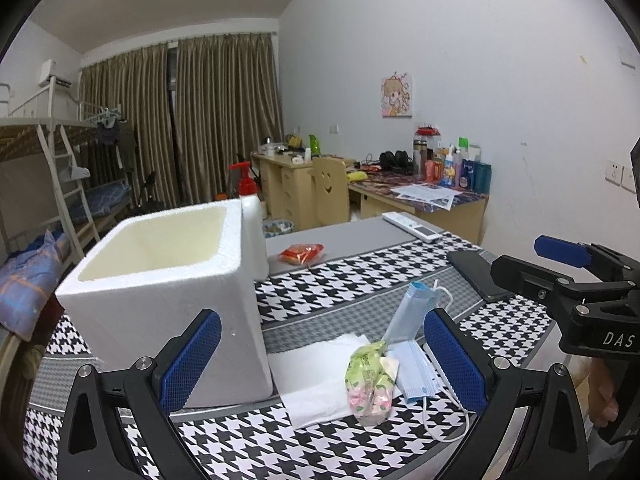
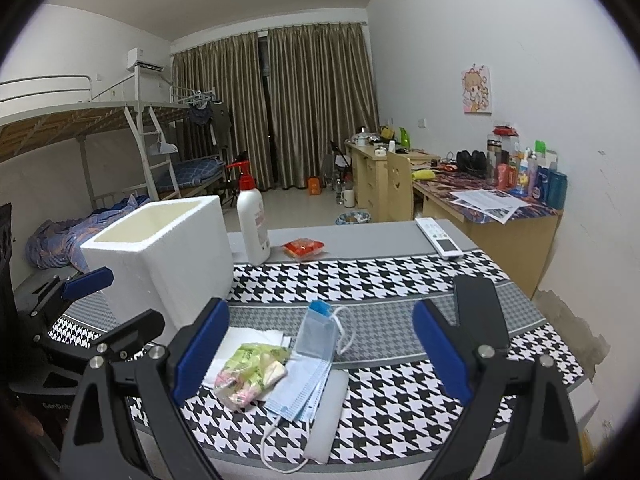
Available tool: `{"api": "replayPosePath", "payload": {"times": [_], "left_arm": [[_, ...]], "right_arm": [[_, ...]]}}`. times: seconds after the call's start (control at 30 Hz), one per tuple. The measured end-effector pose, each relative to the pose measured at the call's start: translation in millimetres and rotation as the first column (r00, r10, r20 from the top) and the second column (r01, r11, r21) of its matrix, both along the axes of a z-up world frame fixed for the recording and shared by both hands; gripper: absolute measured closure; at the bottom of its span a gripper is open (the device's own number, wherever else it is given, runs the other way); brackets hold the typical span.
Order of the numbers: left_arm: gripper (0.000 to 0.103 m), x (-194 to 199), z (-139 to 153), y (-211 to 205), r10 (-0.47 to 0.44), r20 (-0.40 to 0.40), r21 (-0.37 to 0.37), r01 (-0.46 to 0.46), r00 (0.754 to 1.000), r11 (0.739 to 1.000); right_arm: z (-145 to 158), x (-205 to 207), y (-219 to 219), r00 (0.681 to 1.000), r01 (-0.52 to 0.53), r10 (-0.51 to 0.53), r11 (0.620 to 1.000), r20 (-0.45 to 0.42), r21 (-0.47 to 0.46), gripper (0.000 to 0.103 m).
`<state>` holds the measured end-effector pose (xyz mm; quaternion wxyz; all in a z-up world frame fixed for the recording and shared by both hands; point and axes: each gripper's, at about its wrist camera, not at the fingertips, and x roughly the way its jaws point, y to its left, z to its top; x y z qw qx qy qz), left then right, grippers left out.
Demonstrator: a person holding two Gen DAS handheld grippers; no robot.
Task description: Organize soft objects
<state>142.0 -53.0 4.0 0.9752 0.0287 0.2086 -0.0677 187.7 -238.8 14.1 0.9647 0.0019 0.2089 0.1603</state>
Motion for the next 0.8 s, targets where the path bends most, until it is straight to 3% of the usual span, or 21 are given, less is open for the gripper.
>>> {"api": "replayPosePath", "payload": {"times": [0.8], "left_arm": [[0.001,14,-37,-9,-0.041,-0.101,-0.001,0.042,0.994,0.999]], "right_arm": [[-39,5,-6,0.993,0.025,-0.030,0.999,-0.113,-0.043,0.008]]}}
